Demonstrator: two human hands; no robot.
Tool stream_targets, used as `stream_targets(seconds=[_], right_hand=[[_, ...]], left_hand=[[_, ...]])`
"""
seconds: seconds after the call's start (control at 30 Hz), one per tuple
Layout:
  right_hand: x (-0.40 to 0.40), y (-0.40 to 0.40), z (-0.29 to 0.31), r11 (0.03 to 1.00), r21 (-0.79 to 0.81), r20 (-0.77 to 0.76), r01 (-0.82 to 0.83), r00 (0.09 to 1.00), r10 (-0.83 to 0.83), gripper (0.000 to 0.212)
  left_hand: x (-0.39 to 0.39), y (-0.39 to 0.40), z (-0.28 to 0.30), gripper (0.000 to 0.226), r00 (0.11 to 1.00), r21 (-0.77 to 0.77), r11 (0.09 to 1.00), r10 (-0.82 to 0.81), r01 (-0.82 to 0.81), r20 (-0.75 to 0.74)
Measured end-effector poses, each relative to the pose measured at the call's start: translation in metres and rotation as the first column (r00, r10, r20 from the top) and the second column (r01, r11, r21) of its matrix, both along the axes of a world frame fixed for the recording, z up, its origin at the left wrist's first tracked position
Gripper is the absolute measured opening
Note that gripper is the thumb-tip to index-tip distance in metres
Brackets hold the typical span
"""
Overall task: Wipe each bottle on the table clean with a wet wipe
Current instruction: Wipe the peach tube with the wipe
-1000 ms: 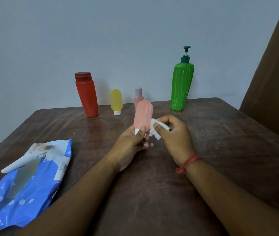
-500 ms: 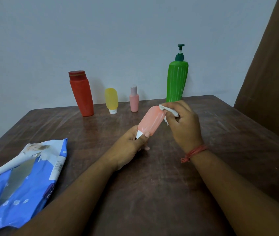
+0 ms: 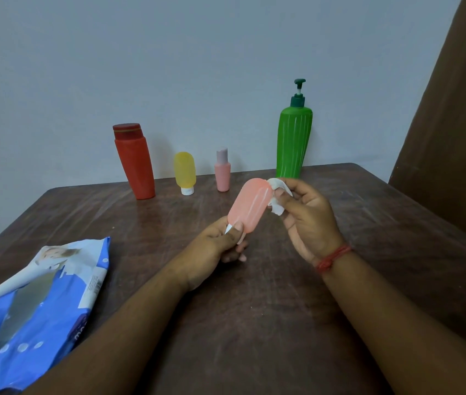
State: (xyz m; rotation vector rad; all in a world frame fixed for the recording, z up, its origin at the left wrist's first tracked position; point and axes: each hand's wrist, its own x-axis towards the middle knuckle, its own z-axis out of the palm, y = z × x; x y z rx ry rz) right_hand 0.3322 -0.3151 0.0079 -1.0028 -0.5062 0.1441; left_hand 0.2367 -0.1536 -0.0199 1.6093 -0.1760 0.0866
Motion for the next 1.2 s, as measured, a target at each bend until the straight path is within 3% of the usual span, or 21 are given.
stream_targets(seconds=[0.13, 0.27, 0.47, 0.63, 0.8, 0.93, 1.07, 1.2], right_hand=[[-0.001, 0.005, -0.003, 0.997, 0.047, -0.045, -0.054, 0.997, 0.056, 0.023], [-0.005, 0.009, -0.015, 0.982, -0.109, -0.055, -0.157, 0.987, 0.151, 0.022], [0.0, 0.006, 0.002, 0.999, 0.033, -0.035, 0.004, 0.999, -0.003, 0.02], [-0.013, 0.012, -0.017, 0.964, -0.235, -0.006, -0.126, 0.992, 0.128, 0.018], [-0.003, 0.01, -0.004, 0.997, -0.079, -0.046, 0.009, 0.999, -0.012, 0.02], [-0.012, 0.014, -0.019, 0.939, -0.337, 0.037, -0.071, 0.995, 0.089, 0.017], [-0.008, 0.017, -0.01, 0.984, -0.176, 0.01, 0.002, 1.0, 0.0, 0.019], [-0.017, 0.018, -0.022, 0.907, -0.403, 0.042, -0.121, 0.988, 0.15, 0.008]], left_hand=[[-0.001, 0.002, -0.001, 0.03, 1.0, -0.071, 0.997, -0.021, 0.021, 0.001], [-0.002, 0.003, -0.002, 0.037, 1.0, -0.129, 0.991, 0.017, -0.016, 0.006], [0.001, 0.001, -0.002, 0.041, 1.0, -0.108, 0.994, 0.022, -0.024, -0.019], [0.0, 0.003, -0.003, 0.046, 0.999, -0.17, 0.985, 0.04, -0.042, -0.015], [0.0, 0.001, -0.002, 0.04, 0.999, -0.148, 0.989, 0.026, -0.03, -0.025], [0.001, 0.002, -0.002, 0.046, 0.999, -0.188, 0.982, 0.03, -0.033, -0.022], [0.001, 0.0, -0.002, 0.044, 0.997, -0.185, 0.98, 0.069, -0.072, -0.023], [0.002, 0.002, -0.001, 0.042, 0.996, -0.247, 0.965, 0.084, -0.089, -0.031]])
